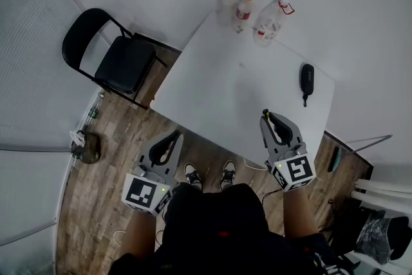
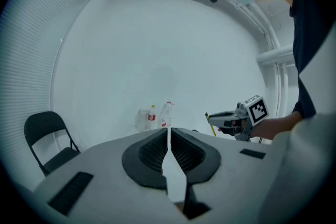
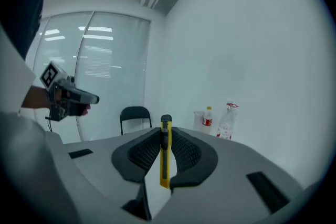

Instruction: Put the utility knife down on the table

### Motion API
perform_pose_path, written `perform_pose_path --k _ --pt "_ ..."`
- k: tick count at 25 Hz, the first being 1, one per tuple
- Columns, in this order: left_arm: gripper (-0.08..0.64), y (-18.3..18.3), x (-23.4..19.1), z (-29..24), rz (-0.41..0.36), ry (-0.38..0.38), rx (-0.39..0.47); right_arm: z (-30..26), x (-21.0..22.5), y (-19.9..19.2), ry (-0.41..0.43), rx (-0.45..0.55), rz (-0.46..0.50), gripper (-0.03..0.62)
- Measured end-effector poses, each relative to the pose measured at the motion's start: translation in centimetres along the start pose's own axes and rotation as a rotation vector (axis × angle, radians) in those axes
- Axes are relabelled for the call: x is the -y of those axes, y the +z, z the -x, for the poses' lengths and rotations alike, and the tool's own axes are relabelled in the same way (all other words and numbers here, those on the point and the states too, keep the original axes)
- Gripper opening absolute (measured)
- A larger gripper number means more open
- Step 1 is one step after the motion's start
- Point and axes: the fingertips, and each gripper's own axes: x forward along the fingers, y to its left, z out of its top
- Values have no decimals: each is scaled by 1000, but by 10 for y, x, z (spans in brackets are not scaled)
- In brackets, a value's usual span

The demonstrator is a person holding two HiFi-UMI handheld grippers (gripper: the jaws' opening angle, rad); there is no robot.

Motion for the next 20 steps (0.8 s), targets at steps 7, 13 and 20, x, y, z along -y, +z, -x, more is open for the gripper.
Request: perform_pose_path --k 7,13,20 --pt "37 -2 14 -8 6 64 -23 -43 23 -83 76 -241 -22 74" --pt "37 -8 16 -8 3 97 -48 -70 12 -165 184 -476 46 75" --pt "37 -17 4 0 31 136 -65 -78 -3 -241 256 -707 40 75"
